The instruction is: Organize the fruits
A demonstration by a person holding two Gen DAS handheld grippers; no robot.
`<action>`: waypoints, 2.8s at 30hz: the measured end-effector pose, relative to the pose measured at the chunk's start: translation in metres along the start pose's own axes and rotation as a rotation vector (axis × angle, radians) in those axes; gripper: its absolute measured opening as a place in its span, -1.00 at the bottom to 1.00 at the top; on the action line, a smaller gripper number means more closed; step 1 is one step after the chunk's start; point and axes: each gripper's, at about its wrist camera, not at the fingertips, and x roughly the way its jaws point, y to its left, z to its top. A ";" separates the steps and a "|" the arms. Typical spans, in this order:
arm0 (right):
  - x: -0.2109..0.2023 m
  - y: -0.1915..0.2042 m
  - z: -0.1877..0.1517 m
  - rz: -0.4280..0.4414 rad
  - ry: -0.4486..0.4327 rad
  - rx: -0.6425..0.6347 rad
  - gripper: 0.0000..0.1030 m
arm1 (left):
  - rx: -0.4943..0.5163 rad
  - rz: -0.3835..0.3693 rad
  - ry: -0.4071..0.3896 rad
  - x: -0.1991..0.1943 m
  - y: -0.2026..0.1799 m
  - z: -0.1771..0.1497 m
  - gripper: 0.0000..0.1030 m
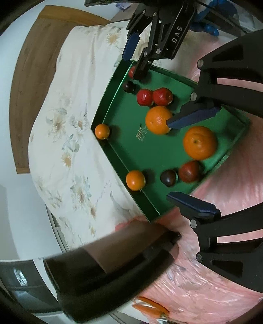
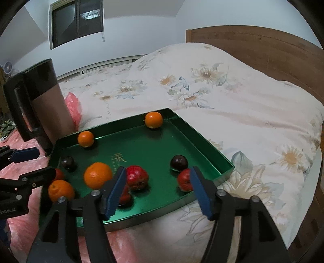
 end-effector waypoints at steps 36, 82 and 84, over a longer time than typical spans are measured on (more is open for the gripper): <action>-0.144 0.214 -0.021 0.122 -0.117 -0.167 1.00 | -0.267 0.359 -0.139 -0.215 0.144 -0.132 0.77; -0.210 0.304 -0.032 0.169 -0.185 -0.251 1.00 | -0.425 0.428 -0.246 -0.314 0.209 -0.205 0.96; -0.210 0.304 -0.032 0.170 -0.184 -0.252 1.00 | -0.424 0.428 -0.247 -0.316 0.209 -0.205 0.96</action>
